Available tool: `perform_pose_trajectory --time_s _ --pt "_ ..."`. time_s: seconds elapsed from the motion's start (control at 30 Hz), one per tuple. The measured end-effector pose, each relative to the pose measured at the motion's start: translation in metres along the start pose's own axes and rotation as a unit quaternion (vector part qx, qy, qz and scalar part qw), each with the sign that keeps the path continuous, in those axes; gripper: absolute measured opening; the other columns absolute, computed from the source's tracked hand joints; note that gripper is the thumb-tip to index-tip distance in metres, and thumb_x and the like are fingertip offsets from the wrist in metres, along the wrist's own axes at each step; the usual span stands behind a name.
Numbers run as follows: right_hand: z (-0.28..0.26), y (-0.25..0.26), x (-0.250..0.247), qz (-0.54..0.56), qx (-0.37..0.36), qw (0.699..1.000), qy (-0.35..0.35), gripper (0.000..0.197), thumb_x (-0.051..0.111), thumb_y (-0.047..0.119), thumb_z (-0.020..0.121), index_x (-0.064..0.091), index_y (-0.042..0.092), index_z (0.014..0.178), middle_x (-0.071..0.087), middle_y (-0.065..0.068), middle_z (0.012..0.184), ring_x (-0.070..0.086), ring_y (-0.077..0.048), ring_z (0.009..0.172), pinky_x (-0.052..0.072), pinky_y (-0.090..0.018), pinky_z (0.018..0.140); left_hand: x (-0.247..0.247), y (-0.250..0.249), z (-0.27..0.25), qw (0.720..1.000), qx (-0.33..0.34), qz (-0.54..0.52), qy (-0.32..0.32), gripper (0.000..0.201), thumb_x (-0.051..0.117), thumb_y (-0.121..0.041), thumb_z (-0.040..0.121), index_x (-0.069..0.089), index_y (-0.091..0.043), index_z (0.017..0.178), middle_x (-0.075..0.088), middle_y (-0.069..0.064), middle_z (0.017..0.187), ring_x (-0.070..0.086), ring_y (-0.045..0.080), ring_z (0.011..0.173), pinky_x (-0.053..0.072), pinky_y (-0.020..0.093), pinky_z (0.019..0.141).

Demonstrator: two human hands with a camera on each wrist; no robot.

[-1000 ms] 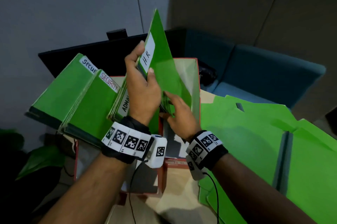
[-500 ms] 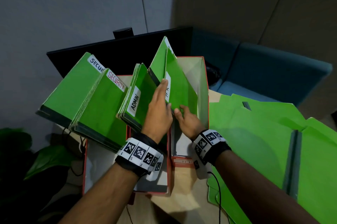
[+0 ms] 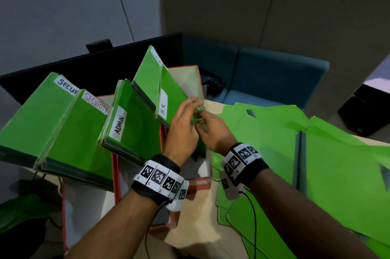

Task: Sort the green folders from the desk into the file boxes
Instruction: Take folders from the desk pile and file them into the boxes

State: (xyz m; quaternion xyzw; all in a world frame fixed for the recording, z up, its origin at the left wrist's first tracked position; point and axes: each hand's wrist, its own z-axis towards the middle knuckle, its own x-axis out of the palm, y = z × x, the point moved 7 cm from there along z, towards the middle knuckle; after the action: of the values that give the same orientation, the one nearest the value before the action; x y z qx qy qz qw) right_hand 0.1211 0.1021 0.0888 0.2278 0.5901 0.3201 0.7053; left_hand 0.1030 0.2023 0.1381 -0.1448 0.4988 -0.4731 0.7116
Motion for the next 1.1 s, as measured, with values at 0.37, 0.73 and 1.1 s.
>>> perform_pose_trajectory --time_s 0.37,0.73,1.1 --pt "-0.096 -0.100 -0.092 -0.024 0.108 0.992 -0.054 0.035 0.059 0.011 0.091 0.057 0.009 0.126 0.062 -0.009 0.119 0.061 -0.019 0.100 0.044 -0.027 0.091 0.133 -0.040 -0.030 0.989 -0.016 -0.060 0.132 0.043 0.053 0.001 0.091 0.054 -0.020 0.128 0.049 -0.005 0.136 0.043 0.003 0.125 0.035 0.030 0.111" --pt "-0.220 -0.216 -0.131 -0.108 0.294 0.949 0.037 0.029 0.052 0.019 0.094 0.062 0.022 0.122 0.060 -0.003 0.128 0.057 -0.019 0.113 0.043 -0.030 0.095 0.241 -0.045 -0.094 0.954 -0.051 -0.020 0.296 0.034 0.054 -0.002 0.093 0.059 -0.016 0.123 0.053 -0.002 0.134 0.046 0.013 0.128 0.022 0.010 0.106" --pt "-0.286 -0.272 -0.117 -0.137 0.399 0.894 0.151 0.048 0.055 0.026 0.094 0.043 0.027 0.140 0.019 -0.007 0.158 0.038 -0.027 0.136 0.033 -0.040 0.112 0.307 -0.020 -0.137 0.873 -0.160 0.064 0.456 0.047 0.057 -0.012 0.092 0.048 -0.015 0.139 0.036 0.010 0.152 0.036 0.024 0.139 0.028 0.032 0.116"
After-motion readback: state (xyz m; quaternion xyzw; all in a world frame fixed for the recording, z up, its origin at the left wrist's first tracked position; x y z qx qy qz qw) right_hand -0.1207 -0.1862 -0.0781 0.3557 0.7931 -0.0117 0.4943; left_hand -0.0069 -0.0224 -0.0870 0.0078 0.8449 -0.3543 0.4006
